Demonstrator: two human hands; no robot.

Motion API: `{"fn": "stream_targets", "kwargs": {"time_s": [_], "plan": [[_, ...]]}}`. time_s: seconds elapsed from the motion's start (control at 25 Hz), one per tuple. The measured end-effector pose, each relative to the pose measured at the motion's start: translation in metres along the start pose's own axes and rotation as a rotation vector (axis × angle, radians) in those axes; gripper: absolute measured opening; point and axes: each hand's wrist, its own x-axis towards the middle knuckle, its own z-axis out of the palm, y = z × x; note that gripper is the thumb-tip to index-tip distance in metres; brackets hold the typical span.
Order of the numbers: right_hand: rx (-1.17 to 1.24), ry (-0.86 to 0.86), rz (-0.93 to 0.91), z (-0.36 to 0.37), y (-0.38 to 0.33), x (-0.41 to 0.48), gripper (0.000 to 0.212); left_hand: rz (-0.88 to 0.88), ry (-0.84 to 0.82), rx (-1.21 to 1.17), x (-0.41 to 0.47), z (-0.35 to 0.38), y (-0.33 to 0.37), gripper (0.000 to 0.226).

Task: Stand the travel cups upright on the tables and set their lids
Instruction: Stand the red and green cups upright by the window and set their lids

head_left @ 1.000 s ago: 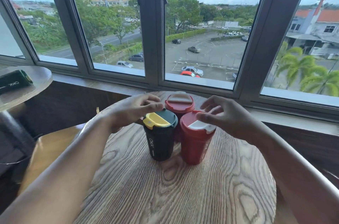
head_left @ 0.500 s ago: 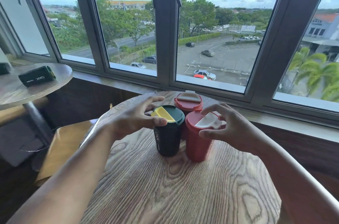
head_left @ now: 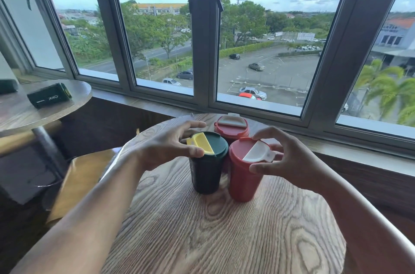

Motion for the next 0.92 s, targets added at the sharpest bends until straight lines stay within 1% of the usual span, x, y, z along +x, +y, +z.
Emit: {"fn": "stream_targets", "kwargs": {"time_s": [0.12,0.28,0.6,0.68,0.8,0.88,0.92], "plan": [[-0.031,-0.014,-0.002,0.000,0.001,0.003,0.055,0.002,0.001,-0.007,0.002,0.000,0.000,0.080],[-0.082,-0.030,-0.040,0.000,0.004,0.006,0.051,0.002,-0.005,-0.004,0.002,-0.001,-0.002,0.086],[-0.144,-0.065,-0.060,-0.001,0.005,0.008,0.056,0.031,-0.003,0.014,-0.004,0.002,0.000,0.090],[-0.165,-0.058,-0.070,-0.001,0.002,0.008,0.057,0.035,0.024,0.011,-0.004,0.000,0.000,0.088],[-0.151,-0.020,-0.070,-0.003,-0.004,0.008,0.048,0.057,0.080,0.045,-0.003,-0.003,0.006,0.081],[-0.181,0.023,-0.062,-0.005,-0.010,0.008,0.044,0.082,0.143,0.098,0.000,-0.007,0.012,0.075],[-0.209,0.045,-0.071,-0.006,-0.012,0.010,0.046,0.096,0.192,0.136,0.002,-0.010,0.015,0.071]]}}
